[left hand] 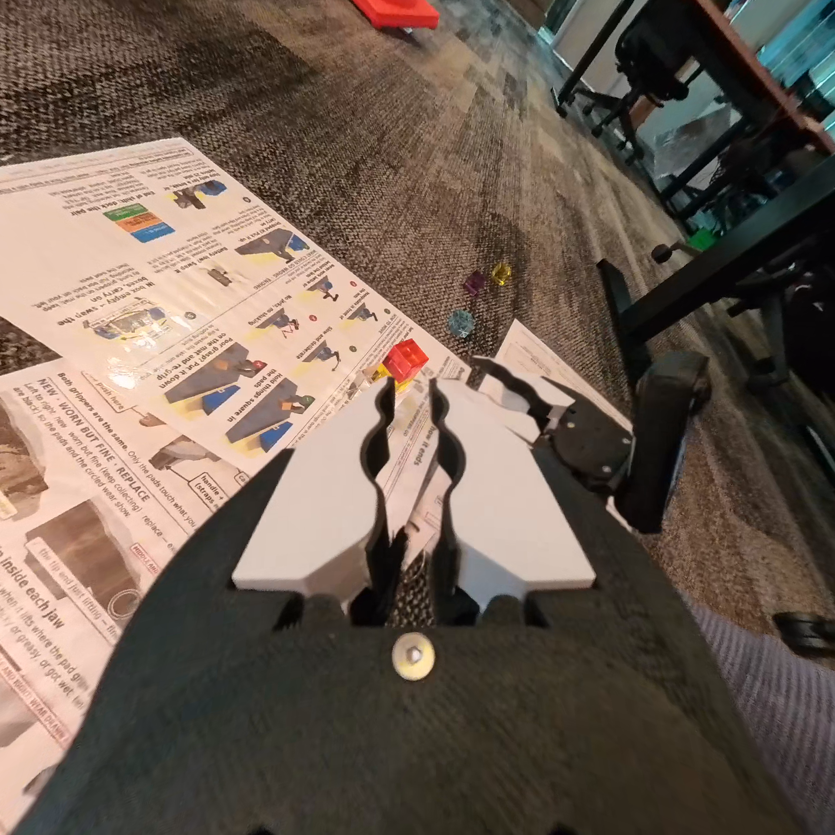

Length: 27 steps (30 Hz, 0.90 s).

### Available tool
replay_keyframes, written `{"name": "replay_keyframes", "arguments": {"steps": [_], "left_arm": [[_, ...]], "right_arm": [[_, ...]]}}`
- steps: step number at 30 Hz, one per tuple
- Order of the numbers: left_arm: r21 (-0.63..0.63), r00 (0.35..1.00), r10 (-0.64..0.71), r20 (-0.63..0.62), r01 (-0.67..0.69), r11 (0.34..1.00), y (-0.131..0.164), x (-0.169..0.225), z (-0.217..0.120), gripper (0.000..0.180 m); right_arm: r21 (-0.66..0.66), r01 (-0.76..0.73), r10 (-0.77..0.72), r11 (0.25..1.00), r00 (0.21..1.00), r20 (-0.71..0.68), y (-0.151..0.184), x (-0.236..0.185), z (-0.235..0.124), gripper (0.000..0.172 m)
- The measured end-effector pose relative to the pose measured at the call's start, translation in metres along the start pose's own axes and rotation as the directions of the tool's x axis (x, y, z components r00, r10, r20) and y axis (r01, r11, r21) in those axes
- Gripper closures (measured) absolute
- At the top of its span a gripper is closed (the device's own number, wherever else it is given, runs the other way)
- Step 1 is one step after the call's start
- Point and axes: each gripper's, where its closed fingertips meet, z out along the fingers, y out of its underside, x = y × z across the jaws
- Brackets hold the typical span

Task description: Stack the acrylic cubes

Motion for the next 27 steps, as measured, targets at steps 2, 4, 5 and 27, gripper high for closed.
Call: {"name": "replay_keyframes", "arguments": {"steps": [2, 4, 5, 27], "left_arm": [[0.001, 1.0, -0.009, -0.004, 0.009, 1.0, -0.001, 0.0, 0.0, 0.166], [0.004, 1.0, -0.002, -0.003, 0.002, 1.0, -0.001, 0.0, 0.001, 0.166], [0.002, 1.0, 0.004, 0.002, -0.004, 1.0, 0.0, 0.0, 0.001, 0.166], [0.039, 0.994, -0.066, -0.088, 0.07, 0.997, -0.015, 0.013, 0.006, 0.167]], "right_arm": [[0.04, -0.062, 0.064, 0.997, 0.996, -0.065, -0.006, 0.027, -0.001, 0.12], [0.071, -0.094, 0.103, 0.993, 0.987, -0.126, -0.009, 0.057, 0.003, 0.123], [0.059, -0.111, 0.118, 0.992, 0.983, -0.142, -0.007, 0.07, 0.009, 0.123], [-0.213, -0.294, 0.242, 0.932, 0.94, -0.24, 0.03, 0.126, 0.075, 0.147]]}}
